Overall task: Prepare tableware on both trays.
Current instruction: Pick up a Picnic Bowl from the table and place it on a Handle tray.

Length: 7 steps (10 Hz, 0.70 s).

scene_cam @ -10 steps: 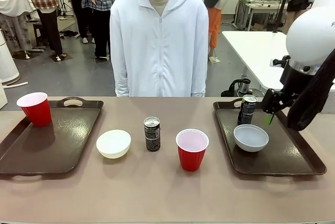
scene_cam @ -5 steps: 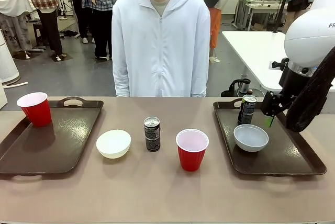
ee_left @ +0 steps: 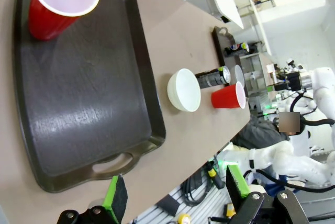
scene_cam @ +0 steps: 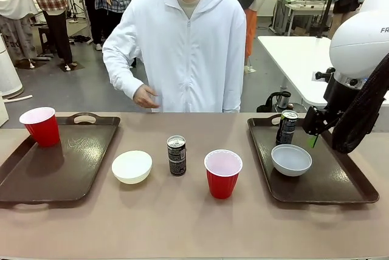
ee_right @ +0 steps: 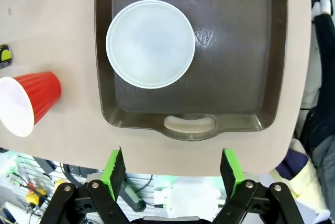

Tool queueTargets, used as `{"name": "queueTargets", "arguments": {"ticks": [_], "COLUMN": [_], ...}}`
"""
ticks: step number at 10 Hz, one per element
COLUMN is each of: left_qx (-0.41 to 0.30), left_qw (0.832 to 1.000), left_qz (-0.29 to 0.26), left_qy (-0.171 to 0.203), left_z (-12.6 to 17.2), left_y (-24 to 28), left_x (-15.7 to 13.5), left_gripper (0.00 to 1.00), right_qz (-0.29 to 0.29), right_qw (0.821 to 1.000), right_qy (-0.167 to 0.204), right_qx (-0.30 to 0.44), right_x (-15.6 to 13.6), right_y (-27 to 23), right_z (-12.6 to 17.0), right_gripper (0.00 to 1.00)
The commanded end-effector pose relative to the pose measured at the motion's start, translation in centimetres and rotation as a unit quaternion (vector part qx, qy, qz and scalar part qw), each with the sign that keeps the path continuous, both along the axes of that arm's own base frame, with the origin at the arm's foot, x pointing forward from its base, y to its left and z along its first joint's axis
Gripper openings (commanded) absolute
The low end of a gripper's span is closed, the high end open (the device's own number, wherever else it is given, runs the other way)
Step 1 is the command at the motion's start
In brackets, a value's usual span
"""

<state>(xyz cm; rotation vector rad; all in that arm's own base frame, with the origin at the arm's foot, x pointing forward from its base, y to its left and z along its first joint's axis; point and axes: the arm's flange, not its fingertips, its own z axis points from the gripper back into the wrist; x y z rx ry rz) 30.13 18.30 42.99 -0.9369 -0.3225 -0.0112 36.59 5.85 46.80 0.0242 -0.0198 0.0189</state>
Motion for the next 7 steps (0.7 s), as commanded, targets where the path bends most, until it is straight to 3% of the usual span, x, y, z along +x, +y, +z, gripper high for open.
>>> {"name": "queueTargets", "arguments": {"ticks": [1, 3, 5, 7], "left_qx": [0.041, 0.113, 0.207, 0.271], "left_qw": [0.999, 0.993, 0.976, 0.958], "left_qz": [-0.006, -0.03, -0.06, -0.092], "left_qy": [-0.005, -0.008, 0.005, 0.011], "left_z": [2.2, 7.4, 11.4, 14.0], "left_y": [-0.5, -2.2, -5.1, -8.7], "left_x": [0.5, 1.1, 1.6, 2.7], "left_gripper": [1.0, 1.0, 1.0, 1.0], "right_qz": [-0.013, -0.032, -0.039, -0.047], "right_qw": [0.995, 0.983, 0.965, 0.942], "right_qy": [0.018, 0.004, -0.005, 0.007], "right_qx": [0.095, 0.183, 0.26, 0.333], "right_x": [-1.4, -2.6, -2.9, -2.1], "right_y": [-2.4, -8.0, -15.0, -21.8], "right_z": [2.3, 6.2, 9.1, 9.7], "right_gripper": [0.95, 0.95, 0.95, 0.95]}}
